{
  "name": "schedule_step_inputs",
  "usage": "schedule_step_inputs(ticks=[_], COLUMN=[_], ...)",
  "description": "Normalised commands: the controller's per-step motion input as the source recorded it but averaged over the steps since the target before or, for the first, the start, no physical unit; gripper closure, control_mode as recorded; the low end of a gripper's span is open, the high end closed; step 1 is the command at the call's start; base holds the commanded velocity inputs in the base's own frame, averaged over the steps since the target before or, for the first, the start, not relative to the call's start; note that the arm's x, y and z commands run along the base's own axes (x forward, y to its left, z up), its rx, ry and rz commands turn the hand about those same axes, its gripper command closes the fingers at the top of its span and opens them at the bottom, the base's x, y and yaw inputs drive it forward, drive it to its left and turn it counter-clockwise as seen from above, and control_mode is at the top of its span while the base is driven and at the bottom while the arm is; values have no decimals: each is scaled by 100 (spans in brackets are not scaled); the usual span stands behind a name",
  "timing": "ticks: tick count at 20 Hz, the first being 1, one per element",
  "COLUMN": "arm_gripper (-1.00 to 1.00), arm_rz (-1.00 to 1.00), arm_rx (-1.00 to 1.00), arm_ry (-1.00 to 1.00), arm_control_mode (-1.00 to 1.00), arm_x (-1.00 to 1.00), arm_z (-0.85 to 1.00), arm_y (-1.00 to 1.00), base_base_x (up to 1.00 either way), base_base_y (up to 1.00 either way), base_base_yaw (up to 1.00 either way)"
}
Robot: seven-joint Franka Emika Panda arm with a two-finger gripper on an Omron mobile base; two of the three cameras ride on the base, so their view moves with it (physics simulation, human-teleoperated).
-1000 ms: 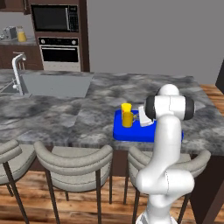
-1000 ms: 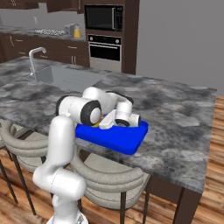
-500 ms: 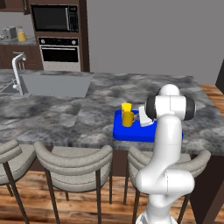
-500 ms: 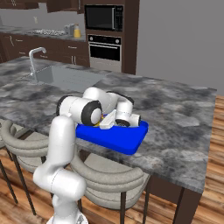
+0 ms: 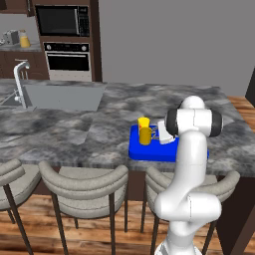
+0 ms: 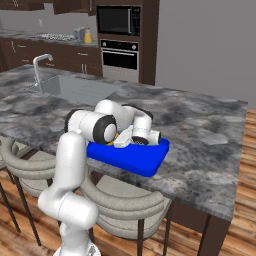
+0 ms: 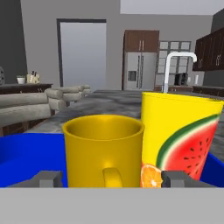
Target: There is a tray on the dining counter. Grab the cup, mug, and pitcher and place them on the tray. The pitcher may be placed next to the tray if it cannot fit the tray.
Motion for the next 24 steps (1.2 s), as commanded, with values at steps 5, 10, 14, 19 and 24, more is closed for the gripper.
schedule_step_inputs(ticks=[5,10,14,19,24], arm_gripper=[-100,-100,-100,-100,-100], arm_rz=[0,0,-1,-14,-29], arm_rx=[0,0,0,0,-3], arm_ry=[-3,-1,-7,-2,0], arm_control_mode=[-100,-100,-100,-100,-100], arm_x=[-2,-11,-29,-31,-38], arm_z=[0,5,42,66,75], arm_y=[0,-31,-37,-18,-1], base_base_x=[0,0,0,0,0], base_base_y=[0,0,0,0,0], base_base_yaw=[0,0,0,0,0])
